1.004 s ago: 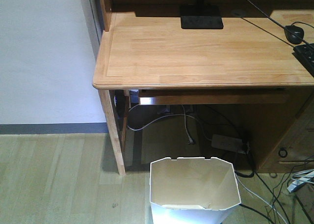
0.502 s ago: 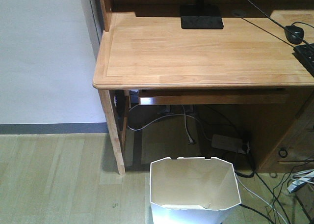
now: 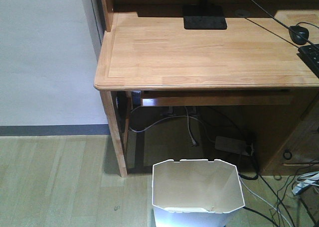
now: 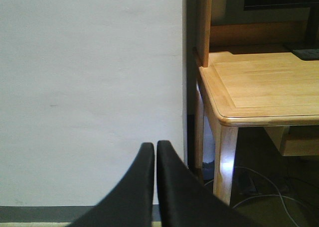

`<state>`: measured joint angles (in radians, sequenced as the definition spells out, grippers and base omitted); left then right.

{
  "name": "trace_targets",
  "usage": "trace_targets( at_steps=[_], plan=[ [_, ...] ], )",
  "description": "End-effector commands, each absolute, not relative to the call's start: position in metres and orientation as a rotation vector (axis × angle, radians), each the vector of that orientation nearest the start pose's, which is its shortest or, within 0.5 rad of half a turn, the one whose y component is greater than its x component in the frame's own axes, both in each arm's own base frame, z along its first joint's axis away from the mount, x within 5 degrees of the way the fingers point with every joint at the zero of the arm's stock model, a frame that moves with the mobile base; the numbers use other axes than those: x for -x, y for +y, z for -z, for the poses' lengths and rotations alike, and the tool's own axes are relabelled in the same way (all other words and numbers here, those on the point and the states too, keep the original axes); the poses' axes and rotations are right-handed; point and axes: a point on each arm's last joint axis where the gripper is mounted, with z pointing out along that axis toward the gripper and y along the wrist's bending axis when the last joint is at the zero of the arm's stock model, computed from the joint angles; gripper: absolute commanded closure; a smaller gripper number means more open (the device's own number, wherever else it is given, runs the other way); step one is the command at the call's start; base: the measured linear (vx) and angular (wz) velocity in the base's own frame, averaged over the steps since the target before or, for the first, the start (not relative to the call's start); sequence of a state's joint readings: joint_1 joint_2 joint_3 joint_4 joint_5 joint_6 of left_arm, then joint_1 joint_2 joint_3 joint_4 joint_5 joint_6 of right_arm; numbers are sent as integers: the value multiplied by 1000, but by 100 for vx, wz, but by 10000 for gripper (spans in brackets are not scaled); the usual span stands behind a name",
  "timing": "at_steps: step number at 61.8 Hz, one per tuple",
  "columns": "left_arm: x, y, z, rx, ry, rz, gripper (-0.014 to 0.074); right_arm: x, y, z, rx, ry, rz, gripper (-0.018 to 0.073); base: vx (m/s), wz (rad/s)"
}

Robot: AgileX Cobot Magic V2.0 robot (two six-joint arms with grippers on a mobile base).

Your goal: Move trash bin to bedside with robot

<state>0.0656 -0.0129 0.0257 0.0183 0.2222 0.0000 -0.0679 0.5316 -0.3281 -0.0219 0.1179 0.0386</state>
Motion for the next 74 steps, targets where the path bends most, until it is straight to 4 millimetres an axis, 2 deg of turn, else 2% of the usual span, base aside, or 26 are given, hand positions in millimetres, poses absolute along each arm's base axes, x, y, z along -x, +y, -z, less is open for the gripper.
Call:
trace_targets(
  at_steps=[1, 7, 20, 27, 40, 50, 59, 66, 74],
  plan=[
    [-56, 4, -186, 45, 1651, -63, 603, -119, -8, -288, -68, 1707, 43, 100, 0, 0],
    [-56, 4, -186, 45, 1651, -63, 603, -119, -8, -288, -68, 1707, 43, 56, 0, 0],
    [-56, 4, -186, 45, 1651, -63, 603, -122, -8, -291, -83, 1719, 29, 60, 0, 0],
    [-56, 4, -186, 45, 1651, -63, 603, -134, -9, -296, -87, 1798, 28, 60, 0, 0],
    [-56, 4, -186, 45, 1651, -63, 603, -174, -11, -300, -126, 2057, -8, 62, 0, 0],
    [-56, 4, -186, 45, 1651, -63, 603, -205, -11, -289, -102, 2266, -26, 62, 0, 0],
    [-56, 4, -186, 45, 1651, -63, 603, -228, -9, -277, 57, 2407, -20, 62, 0, 0],
    [-56, 4, -186, 45, 1651, -63, 603, -248, -9, -261, 108, 2489, -57, 62, 0, 0],
    [-56, 4, -186, 45, 1651, -63, 603, -266, -18, -231, 121, 2586, -98, 62, 0, 0]
  ],
)
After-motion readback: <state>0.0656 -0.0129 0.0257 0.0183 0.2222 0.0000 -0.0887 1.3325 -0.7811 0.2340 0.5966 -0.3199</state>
